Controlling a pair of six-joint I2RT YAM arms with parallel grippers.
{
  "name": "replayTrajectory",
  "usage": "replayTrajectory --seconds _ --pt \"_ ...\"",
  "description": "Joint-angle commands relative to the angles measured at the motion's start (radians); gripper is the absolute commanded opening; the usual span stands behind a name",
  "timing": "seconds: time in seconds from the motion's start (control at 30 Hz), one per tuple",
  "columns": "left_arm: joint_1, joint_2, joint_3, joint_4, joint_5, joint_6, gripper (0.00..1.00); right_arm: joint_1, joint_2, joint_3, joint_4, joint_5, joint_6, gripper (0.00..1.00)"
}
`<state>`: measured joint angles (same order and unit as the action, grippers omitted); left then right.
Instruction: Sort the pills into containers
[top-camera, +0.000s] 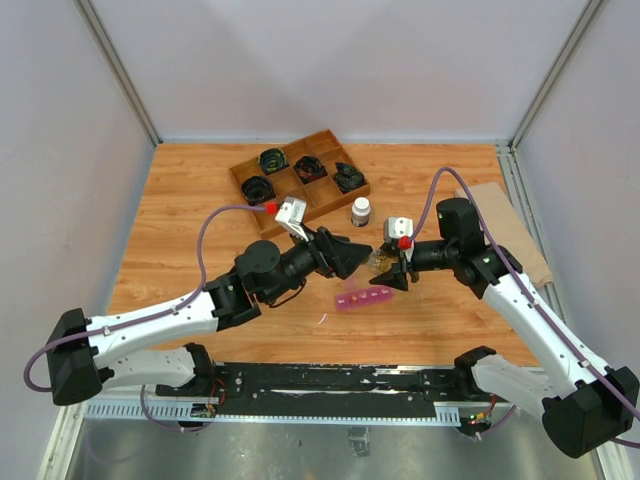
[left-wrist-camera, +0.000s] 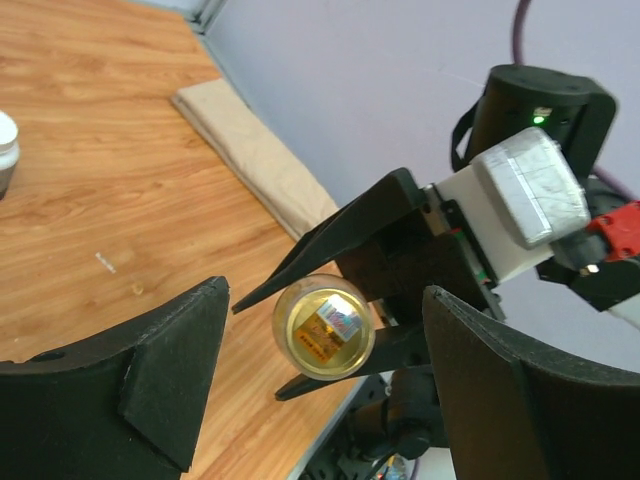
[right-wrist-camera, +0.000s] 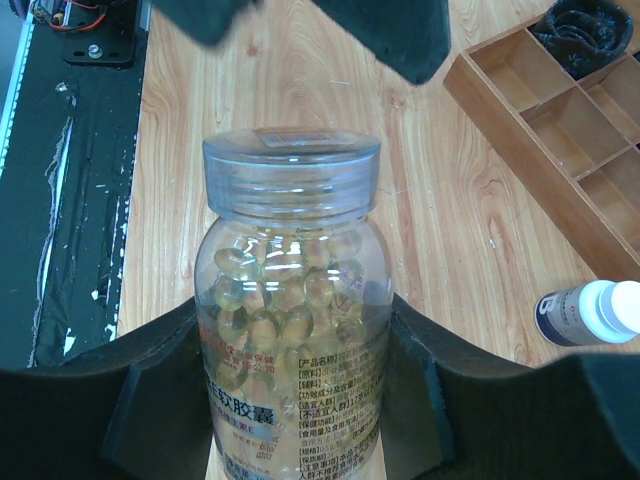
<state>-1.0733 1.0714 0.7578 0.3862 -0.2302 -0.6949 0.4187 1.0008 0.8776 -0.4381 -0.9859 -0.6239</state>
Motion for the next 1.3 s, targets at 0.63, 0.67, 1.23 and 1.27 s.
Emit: replayTrajectory --seconds 0.63,0.67,1.23,1.27 --pt "-0.035 0.088 0.083 -0.056 -0.013 0.018 0.57 -0.012 -0.006 0.014 0.022 0.008 0.015 0.01" --pt "-0.034 0.087 0.083 -0.057 -0.011 0.017 0.58 -0.012 -0.006 0.014 0.024 0.009 0.014 0.01" --pt "-0.046 0.096 0.098 -0.101 0.037 0.025 0.42 -0.012 -0.005 0.015 0.023 0.013 0.017 0.01" --pt "-0.045 0.097 0.098 -0.104 0.042 0.029 0.38 -0.012 -0.005 0.015 0.023 0.012 0.017 0.01"
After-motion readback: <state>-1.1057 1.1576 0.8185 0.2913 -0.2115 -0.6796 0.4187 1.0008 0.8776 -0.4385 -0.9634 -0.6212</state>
